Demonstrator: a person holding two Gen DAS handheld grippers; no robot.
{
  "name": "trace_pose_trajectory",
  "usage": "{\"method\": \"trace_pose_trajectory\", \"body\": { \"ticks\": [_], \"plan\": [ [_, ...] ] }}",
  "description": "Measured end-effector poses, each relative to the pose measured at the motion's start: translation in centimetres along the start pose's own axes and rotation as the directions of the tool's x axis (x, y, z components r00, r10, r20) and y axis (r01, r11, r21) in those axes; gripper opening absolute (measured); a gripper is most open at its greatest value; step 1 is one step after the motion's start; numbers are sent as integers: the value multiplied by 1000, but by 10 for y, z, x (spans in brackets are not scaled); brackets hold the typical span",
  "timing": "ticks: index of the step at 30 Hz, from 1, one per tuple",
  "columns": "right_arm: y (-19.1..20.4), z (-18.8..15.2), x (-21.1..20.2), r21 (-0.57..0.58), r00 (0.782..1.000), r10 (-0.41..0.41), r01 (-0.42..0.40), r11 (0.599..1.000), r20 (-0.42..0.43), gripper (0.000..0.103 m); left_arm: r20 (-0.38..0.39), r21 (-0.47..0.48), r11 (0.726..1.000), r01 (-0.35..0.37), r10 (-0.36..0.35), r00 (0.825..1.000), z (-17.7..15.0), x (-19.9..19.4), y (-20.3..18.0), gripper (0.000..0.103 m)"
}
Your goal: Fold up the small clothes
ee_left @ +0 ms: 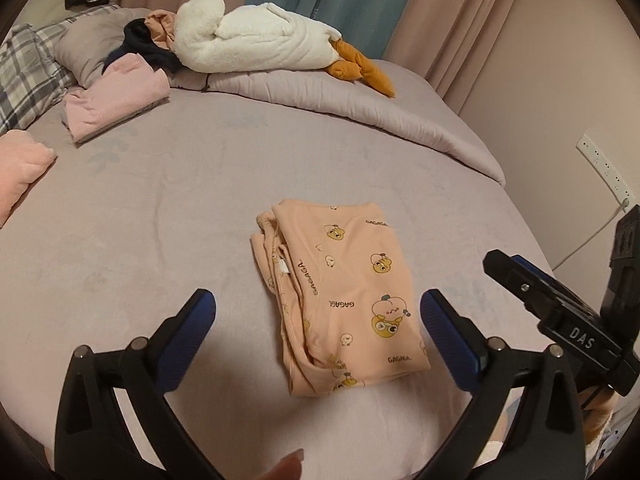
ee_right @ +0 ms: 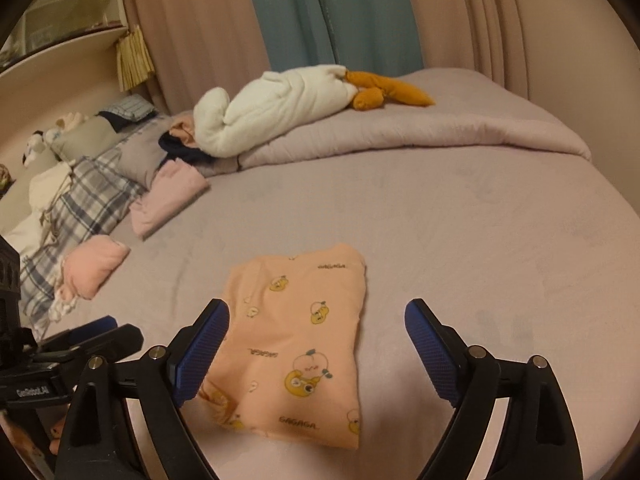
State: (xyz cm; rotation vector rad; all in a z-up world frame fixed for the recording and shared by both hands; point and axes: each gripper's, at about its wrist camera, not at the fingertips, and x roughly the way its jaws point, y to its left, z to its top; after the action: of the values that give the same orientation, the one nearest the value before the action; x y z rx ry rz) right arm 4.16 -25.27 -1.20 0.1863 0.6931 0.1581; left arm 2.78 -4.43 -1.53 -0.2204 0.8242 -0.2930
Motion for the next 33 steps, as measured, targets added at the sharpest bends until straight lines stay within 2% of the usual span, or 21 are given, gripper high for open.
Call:
{"method": "trace_pose_trajectory", "body": {
  "ticks": [8, 18, 33],
  "plan": [
    [3, -8, -9, -5, 1000, -27, 27, 1000, 13, 89, 12, 23, 998, -55, 55, 998, -10, -8, -12, 102],
    [-4, -16, -19, 14, 998, -59, 59, 998, 6, 89, 12, 69, 995, -70, 69, 998, -17, -6, -29, 102],
    [-19, -19, -29, 44, 994, -109, 108, 993, 13, 89, -6, 96, 994, -44, 45, 999, -22, -2, -44, 102]
  ]
}}
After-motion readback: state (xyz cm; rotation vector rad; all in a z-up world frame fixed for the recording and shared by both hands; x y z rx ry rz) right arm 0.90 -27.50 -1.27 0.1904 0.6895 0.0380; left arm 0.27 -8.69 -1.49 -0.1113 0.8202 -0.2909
